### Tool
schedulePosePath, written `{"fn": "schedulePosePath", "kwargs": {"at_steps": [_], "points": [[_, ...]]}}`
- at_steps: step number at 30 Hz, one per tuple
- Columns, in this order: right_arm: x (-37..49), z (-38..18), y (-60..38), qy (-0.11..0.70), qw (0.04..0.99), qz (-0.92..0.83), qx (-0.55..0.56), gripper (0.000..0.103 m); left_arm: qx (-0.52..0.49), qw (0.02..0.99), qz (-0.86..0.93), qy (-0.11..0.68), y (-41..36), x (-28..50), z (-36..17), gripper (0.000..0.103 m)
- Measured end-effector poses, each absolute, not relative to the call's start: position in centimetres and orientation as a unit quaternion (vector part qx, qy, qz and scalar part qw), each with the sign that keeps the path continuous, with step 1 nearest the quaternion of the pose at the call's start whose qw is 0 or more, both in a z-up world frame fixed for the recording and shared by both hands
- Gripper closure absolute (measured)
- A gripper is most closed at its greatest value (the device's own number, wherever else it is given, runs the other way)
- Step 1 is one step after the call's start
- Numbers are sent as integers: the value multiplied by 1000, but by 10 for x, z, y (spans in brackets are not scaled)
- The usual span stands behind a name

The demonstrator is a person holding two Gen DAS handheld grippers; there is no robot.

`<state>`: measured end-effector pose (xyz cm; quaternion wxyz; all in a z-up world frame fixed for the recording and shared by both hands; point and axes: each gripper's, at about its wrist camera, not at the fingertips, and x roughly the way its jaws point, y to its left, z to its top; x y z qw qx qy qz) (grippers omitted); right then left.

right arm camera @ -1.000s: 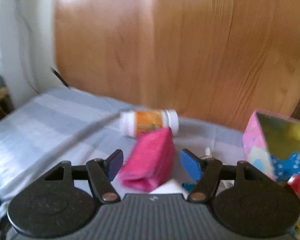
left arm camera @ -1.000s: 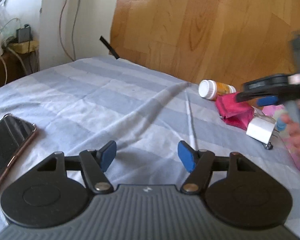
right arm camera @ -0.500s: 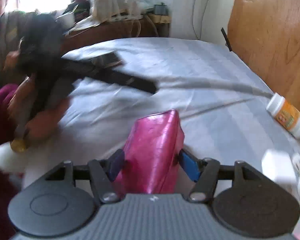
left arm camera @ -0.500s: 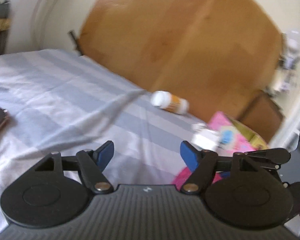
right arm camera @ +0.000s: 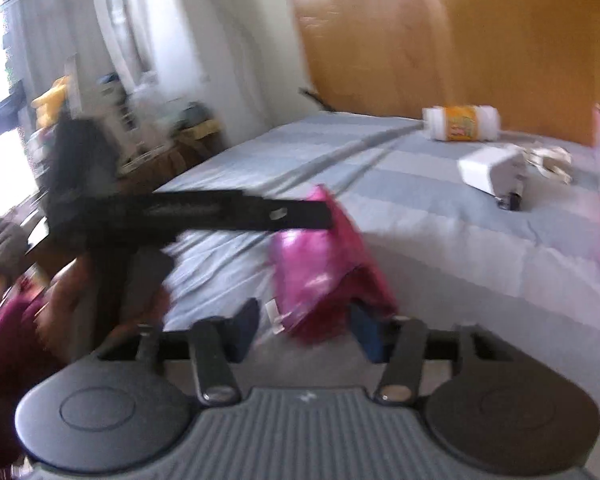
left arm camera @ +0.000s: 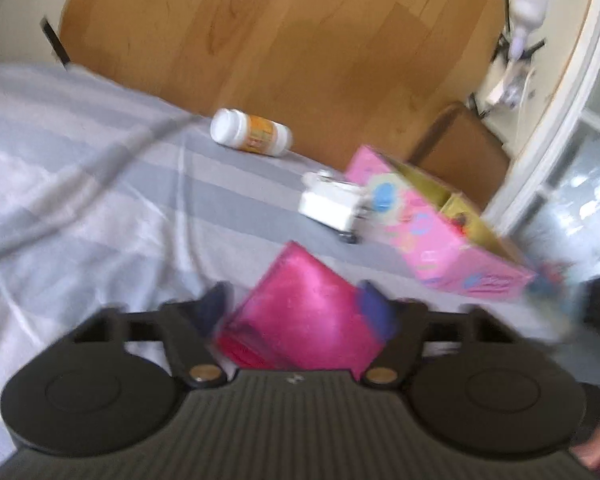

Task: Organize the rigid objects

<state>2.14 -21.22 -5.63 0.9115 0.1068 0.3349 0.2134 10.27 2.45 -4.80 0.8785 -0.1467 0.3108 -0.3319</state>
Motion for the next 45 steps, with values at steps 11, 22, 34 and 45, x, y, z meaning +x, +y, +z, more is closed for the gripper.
{"fn": "schedulePosePath", "kwargs": {"at_steps": [11,22,34,45], "points": [[-31,-19,-299,242,952,145,123,87,-98,871,-388,283,-72,60,2,65],[-13,-7,-445,197,970,19,138,85,-1,868,-418,267,-255,107,17,65],[-7,-2,-434,163,975,-109,105,59,59,930,-269,243,-230,88,30,42],[25,31,-320,161,986,0,50,59,40,954,-170,242,-119,101,17,42]]}}
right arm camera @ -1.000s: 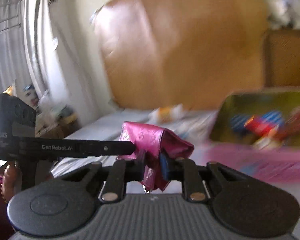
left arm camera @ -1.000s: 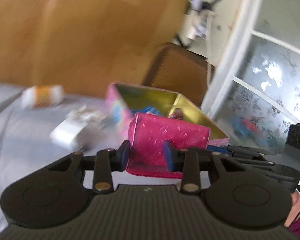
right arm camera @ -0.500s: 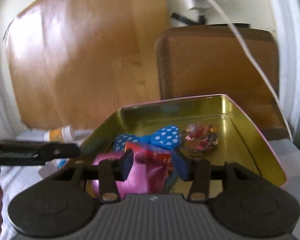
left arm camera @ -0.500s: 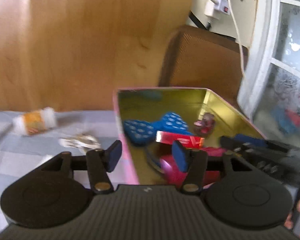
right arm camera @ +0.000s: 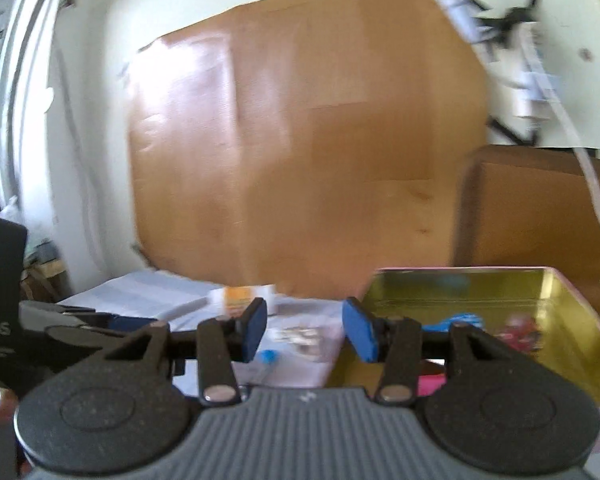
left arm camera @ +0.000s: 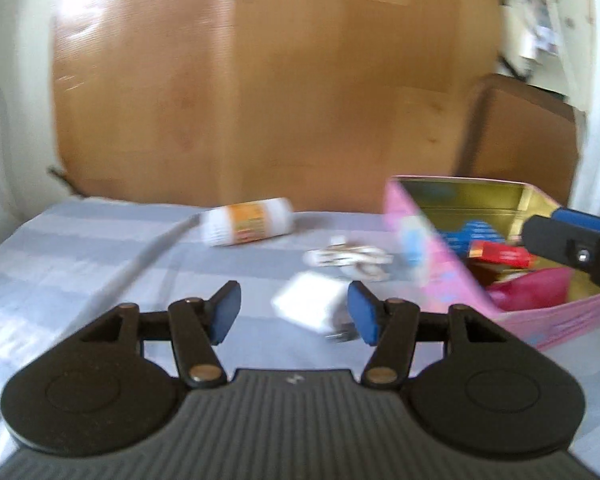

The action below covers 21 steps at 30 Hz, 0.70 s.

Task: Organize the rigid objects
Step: 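Move the left tool toward the white pill bottle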

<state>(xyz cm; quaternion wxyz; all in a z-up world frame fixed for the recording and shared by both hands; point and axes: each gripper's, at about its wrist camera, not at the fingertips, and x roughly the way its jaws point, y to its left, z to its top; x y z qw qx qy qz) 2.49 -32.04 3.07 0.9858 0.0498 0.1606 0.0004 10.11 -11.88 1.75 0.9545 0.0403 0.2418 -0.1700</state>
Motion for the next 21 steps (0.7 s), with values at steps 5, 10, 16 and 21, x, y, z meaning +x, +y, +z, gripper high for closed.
{"fn": "schedulePosePath", "kwargs": {"at_steps": [5,10,16,21], "points": [[65,29,-282,202,977,36,57,59,29,963,-104,246,-55,130,-9,42],[147,25,-263,257,961,39,90,58,7,964,-71,254,0,157,-36,42],[225,26,-262,327,918,28,220,58,-157,924,-101,333,61,193,-9,43],[203,42,-222,317,922,65,215,58,-135,944,-133,271,51,190,78,43]]}}
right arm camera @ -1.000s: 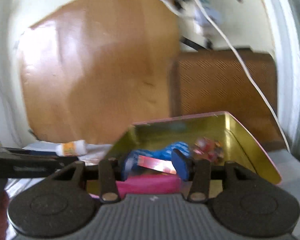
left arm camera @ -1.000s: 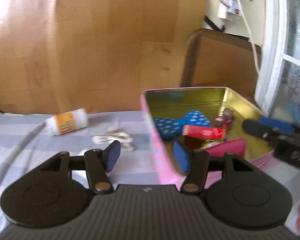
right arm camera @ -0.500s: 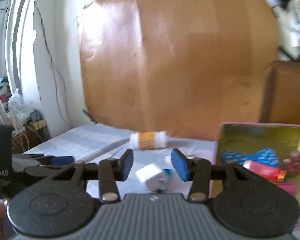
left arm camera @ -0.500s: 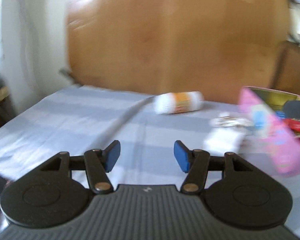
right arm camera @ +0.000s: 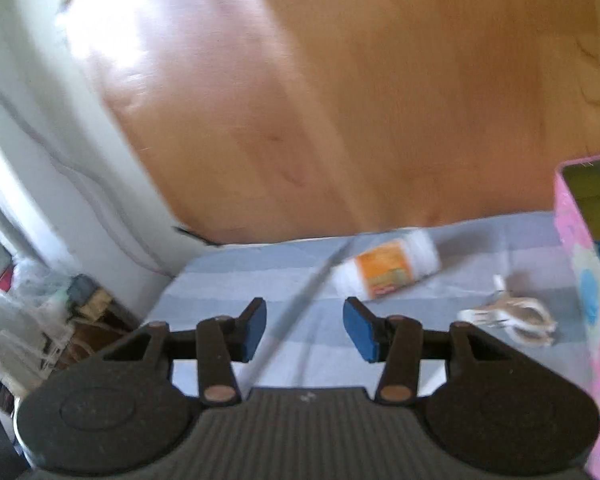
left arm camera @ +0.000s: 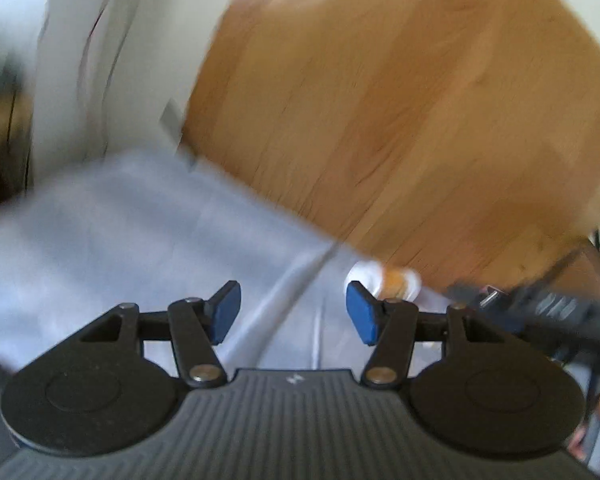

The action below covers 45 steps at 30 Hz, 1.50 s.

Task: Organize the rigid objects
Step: 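Move the left tool toward the white pill bottle, then close the right tool on the white pill bottle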

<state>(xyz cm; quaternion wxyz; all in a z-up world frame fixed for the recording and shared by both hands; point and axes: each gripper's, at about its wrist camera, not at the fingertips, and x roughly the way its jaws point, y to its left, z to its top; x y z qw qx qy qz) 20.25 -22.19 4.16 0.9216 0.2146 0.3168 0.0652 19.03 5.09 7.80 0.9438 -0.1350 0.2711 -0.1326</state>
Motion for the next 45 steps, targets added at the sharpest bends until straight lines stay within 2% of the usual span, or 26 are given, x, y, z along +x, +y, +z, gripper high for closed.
{"fn": "schedulePosePath", "kwargs": {"at_steps": [5,8,10,13,16,18,22,24,26,29,31,36,37,39,42,45], "points": [[183,75,-207,311,941,60,117,58,-28,967,-144,209,29,162,141,42],[172,107,-215,275,958,45,72,58,-14,981,-121,153,42,147,174,42],[166,116,-223,257,964,43,57,56,-26,983,-118,137,49,138,177,41],[178,101,-234,262,964,25,42,54,-52,973,-140,177,43,139,140,40],[211,66,-251,289,956,-13,51,53,-93,957,-150,230,34,142,75,40],[241,36,-267,320,943,-29,83,48,-119,946,-151,262,27,144,34,40],[297,-10,-291,366,919,-49,142,45,-98,939,-139,299,-1,152,-23,40],[321,-25,-303,381,906,-41,181,43,-79,941,-140,297,-8,158,-31,40],[344,-35,-313,380,899,-44,213,42,-107,940,-146,290,-1,161,-28,40],[380,-53,-324,401,872,-29,279,32,-128,943,-130,278,13,154,-30,38],[396,-68,-327,425,846,-10,322,34,-136,946,-120,270,17,150,-27,38],[390,-67,-284,457,856,61,232,40,-143,951,-109,252,17,155,-34,36],[383,-66,-274,462,857,80,213,40,-145,954,-104,239,19,152,-32,33],[362,-64,-254,468,856,109,190,40,-155,960,-96,213,27,144,-28,28],[315,-61,-230,475,850,159,166,40,-154,965,-96,191,34,128,-21,27],[268,-58,-212,479,840,214,138,40,-162,959,-119,201,44,104,-24,27]]}}
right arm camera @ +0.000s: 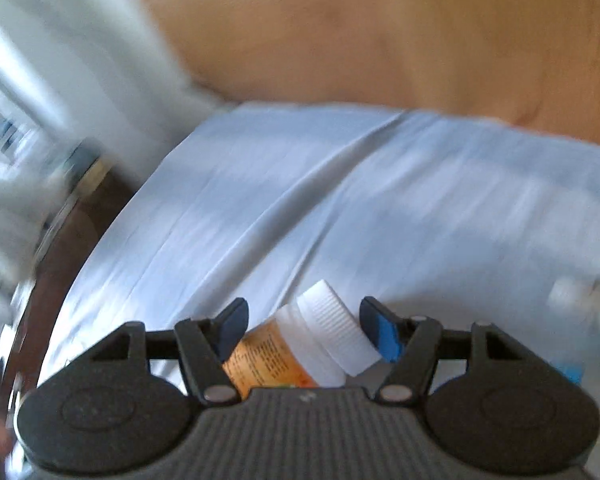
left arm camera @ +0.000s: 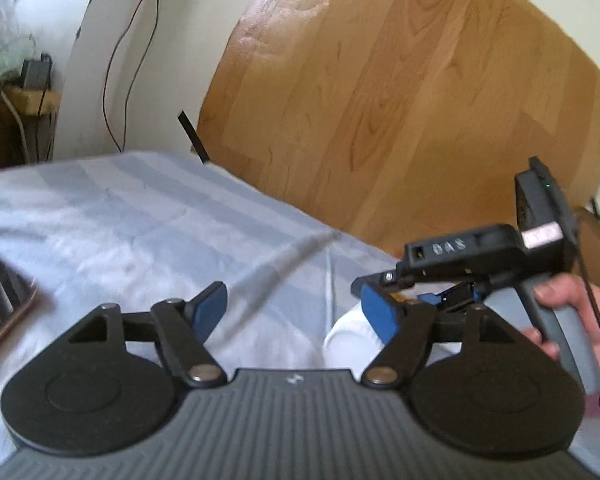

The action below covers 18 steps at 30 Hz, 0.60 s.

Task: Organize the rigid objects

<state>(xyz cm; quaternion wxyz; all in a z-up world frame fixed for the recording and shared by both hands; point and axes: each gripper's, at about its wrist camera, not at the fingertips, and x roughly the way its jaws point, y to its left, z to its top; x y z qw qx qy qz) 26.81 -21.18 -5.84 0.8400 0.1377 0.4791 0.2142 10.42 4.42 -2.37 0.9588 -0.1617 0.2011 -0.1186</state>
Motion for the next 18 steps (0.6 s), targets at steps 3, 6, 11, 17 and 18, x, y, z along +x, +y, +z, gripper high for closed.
{"fn": "schedulePosePath", "kwargs": {"at_steps": [3,6,11,17,18], "points": [[221,-53,-203,480,832,248,124,40,-167,944,-163,232,49,80,-33,27],[178,-50,-212,476,834,230,157,39,-147,939,-192,243,43,45,-39,21],[126,-49,-249,445,849,191,212,39,-129,935,-200,263,28,13,-50,20],[68,-65,-276,435,836,199,270,37,-130,938,-179,266,23,28,-43,28],[57,-67,-278,434,834,207,270,37,-143,936,-175,271,28,32,-42,28]]}}
